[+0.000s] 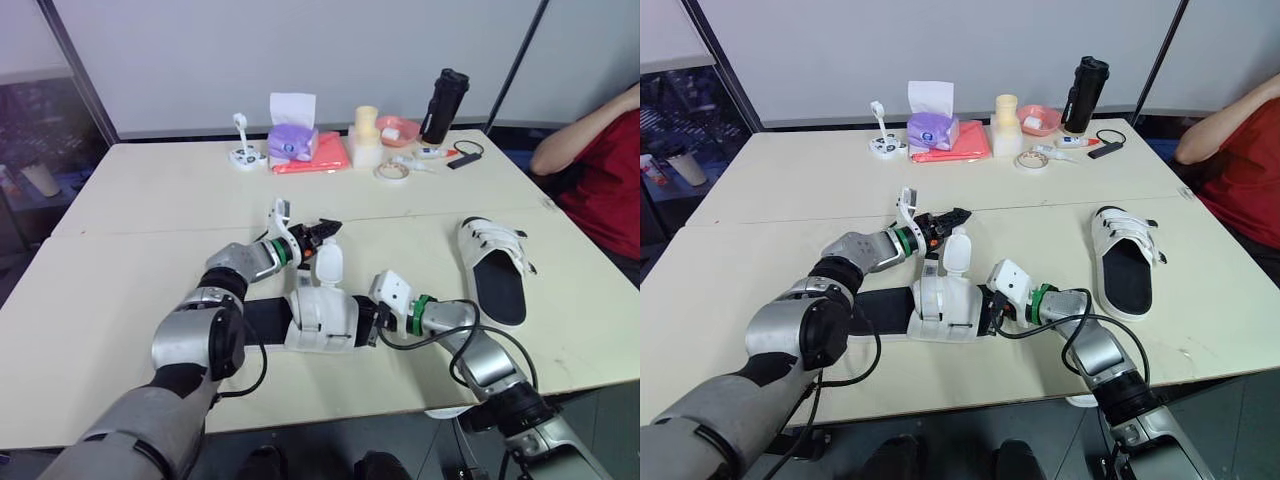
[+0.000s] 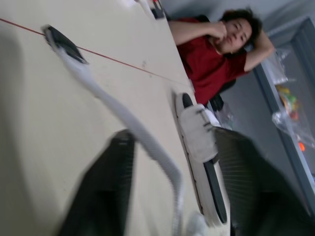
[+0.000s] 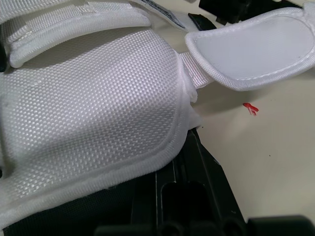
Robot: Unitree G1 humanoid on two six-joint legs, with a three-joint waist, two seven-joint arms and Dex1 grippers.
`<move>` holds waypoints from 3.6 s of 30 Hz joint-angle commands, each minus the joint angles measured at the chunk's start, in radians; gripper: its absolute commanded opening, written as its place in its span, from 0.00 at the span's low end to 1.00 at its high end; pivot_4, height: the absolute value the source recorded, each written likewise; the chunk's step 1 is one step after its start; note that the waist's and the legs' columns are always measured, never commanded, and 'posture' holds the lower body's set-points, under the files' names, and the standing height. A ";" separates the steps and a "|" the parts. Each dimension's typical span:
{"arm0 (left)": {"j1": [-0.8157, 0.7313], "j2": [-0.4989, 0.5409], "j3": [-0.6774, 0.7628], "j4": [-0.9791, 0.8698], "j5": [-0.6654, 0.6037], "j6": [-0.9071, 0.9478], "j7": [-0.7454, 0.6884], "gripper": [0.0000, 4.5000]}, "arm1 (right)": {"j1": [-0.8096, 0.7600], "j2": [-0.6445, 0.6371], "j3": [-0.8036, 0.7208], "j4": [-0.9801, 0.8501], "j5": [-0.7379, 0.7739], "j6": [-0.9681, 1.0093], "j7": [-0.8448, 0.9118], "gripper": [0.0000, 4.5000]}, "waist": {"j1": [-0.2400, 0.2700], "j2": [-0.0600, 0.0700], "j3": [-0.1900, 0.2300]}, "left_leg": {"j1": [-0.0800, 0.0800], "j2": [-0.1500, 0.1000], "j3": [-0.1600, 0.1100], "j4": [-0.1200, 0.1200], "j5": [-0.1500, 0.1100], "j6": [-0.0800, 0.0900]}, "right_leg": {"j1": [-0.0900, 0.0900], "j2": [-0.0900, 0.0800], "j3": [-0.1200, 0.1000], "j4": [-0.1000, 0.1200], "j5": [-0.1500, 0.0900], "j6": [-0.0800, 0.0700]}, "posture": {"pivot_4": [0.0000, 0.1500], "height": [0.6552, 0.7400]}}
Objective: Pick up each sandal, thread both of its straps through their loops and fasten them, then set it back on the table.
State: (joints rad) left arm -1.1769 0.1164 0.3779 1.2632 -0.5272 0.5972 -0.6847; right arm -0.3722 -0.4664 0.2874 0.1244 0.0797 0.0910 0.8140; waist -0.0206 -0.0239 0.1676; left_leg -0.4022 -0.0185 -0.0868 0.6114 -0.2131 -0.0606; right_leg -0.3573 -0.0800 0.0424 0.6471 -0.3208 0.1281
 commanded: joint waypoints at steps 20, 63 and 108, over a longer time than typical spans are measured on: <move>0.206 0.115 -0.488 -0.381 0.555 -1.071 -0.279 0.01 | 0.060 -0.014 0.052 0.140 -0.086 0.036 -0.021 0.00 | 0.003 0.001 -0.001 | 0.001 0.000 0.001 -0.001 0.000 0.000 | 0.001 0.000 0.001 -0.001 0.000 -0.001 | 1.00 1.00; 0.021 0.590 -1.249 -0.332 1.788 -1.665 1.788 0.96 | 0.026 -0.009 0.057 0.231 -0.107 -0.025 -0.009 0.00 | 0.006 -0.001 -0.001 | 0.010 0.000 0.002 -0.001 0.000 0.000 | 0.008 0.000 0.002 0.001 -0.003 0.005 | 1.00 1.00; 0.476 0.173 -0.480 -1.126 -0.344 0.344 0.108 0.96 | 0.014 0.011 0.071 0.266 -0.121 -0.052 -0.020 0.00 | 0.002 0.002 -0.005 | 0.019 0.009 0.000 -0.005 -0.001 0.000 | 0.017 0.002 0.002 -0.013 -0.004 -0.014 | 1.00 1.00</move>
State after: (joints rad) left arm -0.6706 0.2984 -0.1203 0.1109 -0.8967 0.9391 -0.5820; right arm -0.4128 -0.4476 0.3084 0.2587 0.0511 -0.0355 0.8119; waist -0.0182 -0.0220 0.1623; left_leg -0.3832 -0.0102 -0.0864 0.6069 -0.2144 -0.0609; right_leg -0.3403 -0.0783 0.0439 0.6337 -0.3252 0.1145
